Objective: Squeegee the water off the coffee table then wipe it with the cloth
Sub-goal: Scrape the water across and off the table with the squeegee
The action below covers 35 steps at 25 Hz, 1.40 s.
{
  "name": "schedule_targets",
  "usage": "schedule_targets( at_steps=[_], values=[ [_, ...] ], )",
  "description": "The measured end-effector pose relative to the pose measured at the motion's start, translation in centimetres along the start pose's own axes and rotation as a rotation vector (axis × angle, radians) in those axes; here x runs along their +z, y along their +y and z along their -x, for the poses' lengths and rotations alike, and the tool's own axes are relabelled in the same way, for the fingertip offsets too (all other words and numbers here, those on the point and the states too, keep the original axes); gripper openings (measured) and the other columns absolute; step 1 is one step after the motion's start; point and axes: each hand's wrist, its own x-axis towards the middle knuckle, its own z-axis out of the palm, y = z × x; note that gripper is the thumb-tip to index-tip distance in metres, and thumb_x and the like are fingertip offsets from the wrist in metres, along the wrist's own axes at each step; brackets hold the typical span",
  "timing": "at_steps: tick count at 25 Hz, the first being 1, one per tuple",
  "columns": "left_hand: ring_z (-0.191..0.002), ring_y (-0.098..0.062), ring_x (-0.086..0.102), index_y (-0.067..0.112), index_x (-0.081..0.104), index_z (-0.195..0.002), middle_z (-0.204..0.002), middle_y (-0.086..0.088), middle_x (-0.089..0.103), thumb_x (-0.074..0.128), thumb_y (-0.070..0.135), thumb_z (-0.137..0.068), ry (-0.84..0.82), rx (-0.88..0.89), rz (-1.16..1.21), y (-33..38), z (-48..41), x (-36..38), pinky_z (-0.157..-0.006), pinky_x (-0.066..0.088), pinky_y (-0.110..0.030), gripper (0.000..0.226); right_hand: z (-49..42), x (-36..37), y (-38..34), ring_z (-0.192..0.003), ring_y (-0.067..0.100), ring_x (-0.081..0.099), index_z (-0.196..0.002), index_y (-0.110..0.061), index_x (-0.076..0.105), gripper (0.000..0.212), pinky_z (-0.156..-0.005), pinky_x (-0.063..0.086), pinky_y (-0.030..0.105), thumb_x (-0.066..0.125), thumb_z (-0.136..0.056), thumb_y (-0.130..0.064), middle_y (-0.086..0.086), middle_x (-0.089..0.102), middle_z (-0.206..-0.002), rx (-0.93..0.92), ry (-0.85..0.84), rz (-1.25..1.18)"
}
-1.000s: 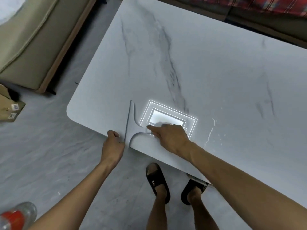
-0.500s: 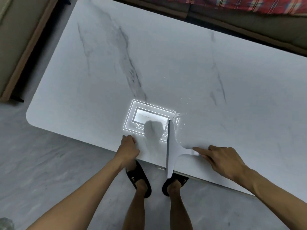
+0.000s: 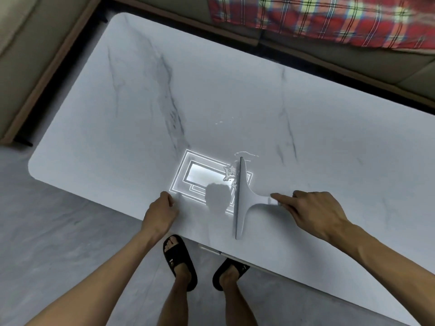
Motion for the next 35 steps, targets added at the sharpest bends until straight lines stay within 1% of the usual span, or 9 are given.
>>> schedule_targets(
  at_steps=[9, 13, 18, 21, 22, 25, 28, 32, 35],
  values=[
    [-0.072, -0.026, 0.064, 0.018, 0.049, -0.092, -0.076, -0.005, 0.064, 0.049, 0.016, -0.092, 0.146, 0.008, 0.147, 4.2, -2.5, -2.6, -0.063, 0.050, -0.038, 0.002, -7.4, -4.9, 2.1, -0.078, 0.026, 0.061, -0.121, -0.050, 0.046, 0.035, -0.062, 0.041, 0.032, 0.018, -0.100, -0.053, -0.009, 0.063, -0.083, 0.299, -0.024, -0.321],
    [-0.064, -0.012, 0.051, 0.015, 0.047, -0.087, -0.075, 0.006, 0.053, 0.048, 0.015, -0.090, 0.160, 0.071, 0.109, 7.4, -7.0, -4.0, -0.052, 0.036, -0.026, 0.002, -15.0, -7.9, 3.3, -0.082, 0.034, 0.057, -0.115, -0.034, 0.046, 0.021, -0.066, 0.041, 0.034, 0.037, -0.097, -0.029, 0.001, 0.063, -0.089, 0.415, 0.005, -0.614],
    [-0.082, -0.024, 0.048, 0.018, 0.039, -0.064, -0.093, -0.007, 0.048, 0.048, 0.008, -0.086, 0.056, 0.181, 0.013, 11.2, -13.8, -4.5, -0.062, 0.040, -0.029, 0.026, -28.4, -11.4, 6.7, -0.094, 0.041, 0.053, -0.122, -0.013, 0.046, 0.026, -0.072, 0.035, 0.033, 0.039, -0.098, -0.018, 0.017, 0.063, -0.108, 0.422, 0.140, -0.576],
    [-0.100, -0.031, 0.051, 0.008, 0.050, -0.086, -0.116, -0.014, 0.044, 0.050, 0.009, -0.082, -0.028, 0.155, -0.060, 11.2, -16.9, -3.6, -0.083, 0.047, -0.036, 0.005, -35.2, -12.7, 8.6, -0.083, 0.037, 0.048, -0.108, -0.009, 0.047, 0.016, -0.068, 0.035, 0.035, 0.039, -0.096, -0.016, 0.021, 0.060, -0.101, 0.457, 0.197, -0.546],
    [-0.115, -0.039, 0.047, 0.005, 0.050, -0.097, -0.127, -0.021, 0.038, 0.048, 0.008, -0.079, -0.102, 0.141, -0.091, 11.3, -17.6, -3.4, -0.093, 0.045, -0.040, 0.018, -37.0, -12.7, 9.0, -0.082, 0.037, 0.048, -0.106, -0.010, 0.047, 0.014, -0.068, 0.036, 0.035, 0.039, -0.096, -0.015, 0.021, 0.060, -0.099, 0.461, 0.193, -0.540],
    [-0.143, -0.051, -0.006, 0.001, 0.039, -0.123, -0.148, -0.044, 0.000, 0.045, 0.009, -0.078, -0.278, 0.069, -0.183, 12.3, -18.8, -3.1, -0.114, 0.026, -0.048, 0.046, -40.0, -11.9, 9.1, -0.083, 0.035, 0.044, -0.098, -0.013, 0.045, 0.007, -0.069, 0.036, 0.035, 0.039, -0.095, -0.014, 0.021, 0.060, -0.101, 0.461, 0.149, -0.518],
    [-0.141, -0.051, -0.020, 0.003, 0.031, -0.133, -0.149, -0.044, -0.010, 0.045, 0.011, -0.081, -0.343, 0.003, -0.188, 13.5, -19.1, -3.6, -0.117, 0.020, -0.049, 0.054, -39.2, -10.5, 8.6, -0.093, 0.042, 0.053, -0.119, -0.015, 0.047, 0.027, -0.076, 0.043, 0.039, 0.039, -0.094, -0.011, 0.022, 0.063, -0.111, 0.434, 0.138, -0.453],
    [-0.140, -0.056, -0.013, 0.004, 0.021, -0.144, -0.148, -0.045, -0.004, 0.044, 0.010, -0.084, -0.347, -0.053, -0.224, 14.8, -19.0, -3.8, -0.119, 0.011, -0.050, 0.065, -31.5, -8.0, 8.8, -0.093, 0.043, 0.059, -0.146, -0.023, 0.033, 0.052, -0.077, 0.050, 0.042, 0.039, -0.095, -0.013, 0.022, 0.065, -0.107, 0.353, 0.079, -0.372],
    [-0.143, -0.044, 0.012, 0.007, 0.032, -0.144, -0.154, -0.025, 0.008, 0.053, 0.018, -0.087, -0.254, -0.094, -0.165, 15.6, -18.7, -4.1, -0.115, 0.021, -0.050, 0.062, -23.8, -6.8, 9.4, -0.086, 0.036, 0.059, -0.150, -0.031, 0.025, 0.054, -0.072, 0.049, 0.038, 0.036, -0.098, -0.018, 0.011, 0.061, -0.097, 0.335, -0.062, -0.336]
  ],
)
